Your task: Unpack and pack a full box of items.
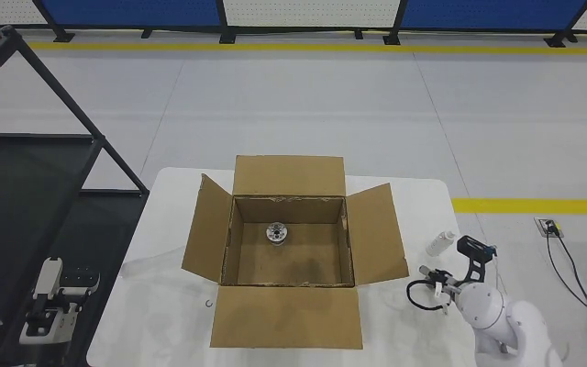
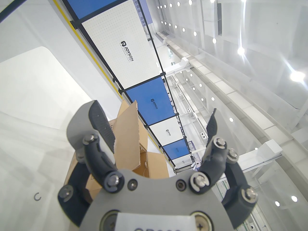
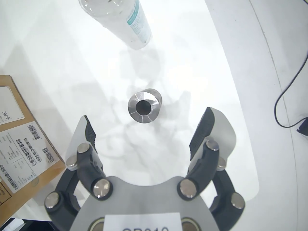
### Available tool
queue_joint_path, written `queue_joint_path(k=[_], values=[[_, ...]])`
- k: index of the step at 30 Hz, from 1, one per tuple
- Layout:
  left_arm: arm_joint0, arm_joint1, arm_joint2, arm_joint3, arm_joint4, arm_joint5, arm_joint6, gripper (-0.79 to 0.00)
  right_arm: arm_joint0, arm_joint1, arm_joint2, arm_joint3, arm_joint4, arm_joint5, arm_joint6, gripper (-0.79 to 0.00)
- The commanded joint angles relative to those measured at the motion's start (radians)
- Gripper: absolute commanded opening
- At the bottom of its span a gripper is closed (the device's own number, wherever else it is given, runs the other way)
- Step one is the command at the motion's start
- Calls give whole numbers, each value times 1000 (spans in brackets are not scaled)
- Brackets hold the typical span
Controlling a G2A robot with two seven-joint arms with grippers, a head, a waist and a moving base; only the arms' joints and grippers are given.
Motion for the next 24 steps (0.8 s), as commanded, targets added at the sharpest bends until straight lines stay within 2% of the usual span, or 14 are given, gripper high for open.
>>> queue_joint_path(k=[1, 5, 6, 9, 10, 11, 17, 19, 21, 24], values=[[0, 0, 0, 0, 0, 0, 0, 0, 15, 0, -6, 21, -7, 3, 5, 0], [0, 0, 0, 0, 0, 0, 0, 0, 41, 1, -18, 58, -14, 9, 8, -31], [0, 0, 0, 0, 0, 0, 0, 0, 45, 1, -20, 66, -12, 8, 8, -105], [0, 0, 0, 0, 0, 0, 0, 0, 57, 1, -22, 87, -7, 5, 6, -206], [0, 0, 0, 0, 0, 0, 0, 0, 61, 1, -23, 92, -6, 4, 5, -354], [0, 0, 0, 0, 0, 0, 0, 0, 63, 1, -25, 97, -8, 3, 5, -406], [0, 0, 0, 0, 0, 0, 0, 0, 82, 2, -33, 122, -16, 11, 11, -505], [0, 0, 0, 0, 0, 0, 0, 0, 83, 2, -34, 121, -13, 13, 3, -582], [0, 0, 0, 0, 0, 0, 0, 0, 80, 2, -32, 105, -7, 14, -12, -763], [0, 0, 0, 0, 0, 0, 0, 0, 66, 2, -26, 60, -1, 19, -33, -785]])
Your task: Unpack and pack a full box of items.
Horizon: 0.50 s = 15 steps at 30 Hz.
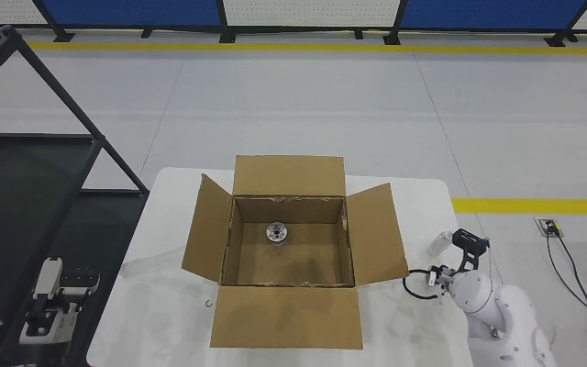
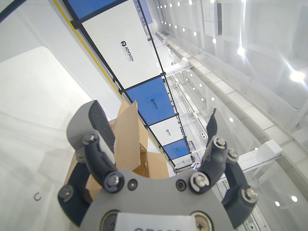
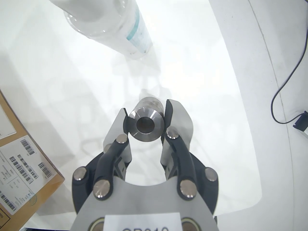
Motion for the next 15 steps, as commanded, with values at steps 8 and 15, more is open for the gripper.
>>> queue_joint_path(k=[8, 15], values=[[0, 0, 0, 0, 0, 0, 0, 0, -67, 2, 9, -287, -39, 36, -14, -785], [0, 0, 0, 0, 0, 0, 0, 0, -87, -4, -19, -510, -74, 96, -69, -785]])
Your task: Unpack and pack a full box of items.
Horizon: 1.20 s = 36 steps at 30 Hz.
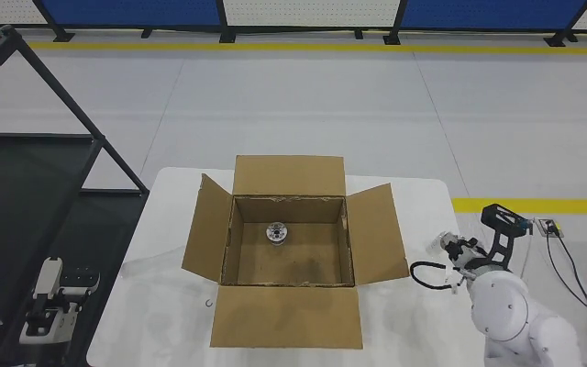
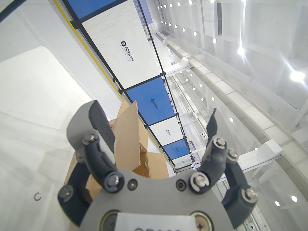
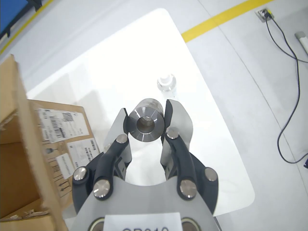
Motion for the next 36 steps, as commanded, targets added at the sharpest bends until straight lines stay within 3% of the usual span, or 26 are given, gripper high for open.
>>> queue_joint_path(k=[1, 10, 16, 24, 36], values=[[0, 0, 0, 0, 0, 0, 0, 0, -4, -2, -11, -65, 14, -2, -29, -785], [0, 0, 0, 0, 0, 0, 0, 0, 14, -8, -94, -216, 103, -139, -125, -785], [0, 0, 0, 0, 0, 0, 0, 0, 99, -8, -200, -205, 120, -269, -78, -785], [0, 0, 0, 0, 0, 0, 0, 0, 338, -21, -393, 3, 172, -427, 54, -785], [0, 0, 0, 0, 0, 0, 0, 0, 699, -99, -755, 462, 200, -480, 213, -785]])
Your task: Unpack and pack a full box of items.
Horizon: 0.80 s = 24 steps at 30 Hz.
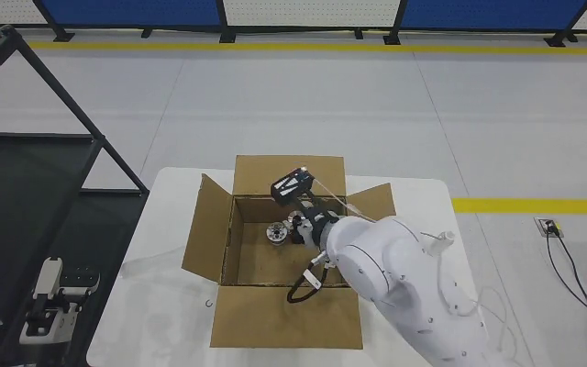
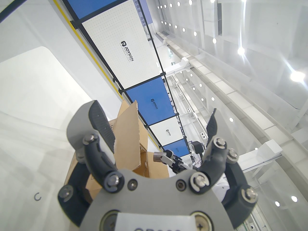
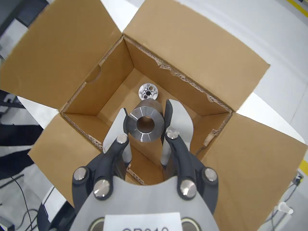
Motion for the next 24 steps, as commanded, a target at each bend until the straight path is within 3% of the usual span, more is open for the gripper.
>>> queue_joint_path(k=[1, 9, 24], values=[[0, 0, 0, 0, 0, 0, 0, 0, 44, -16, -55, 77, 4, -7, 15, -785], [0, 0, 0, 0, 0, 0, 0, 0, 124, -80, -194, 330, 89, -43, -9, -785], [0, 0, 0, 0, 0, 0, 0, 0, 182, -205, -316, 711, 194, -28, -234, -785]])
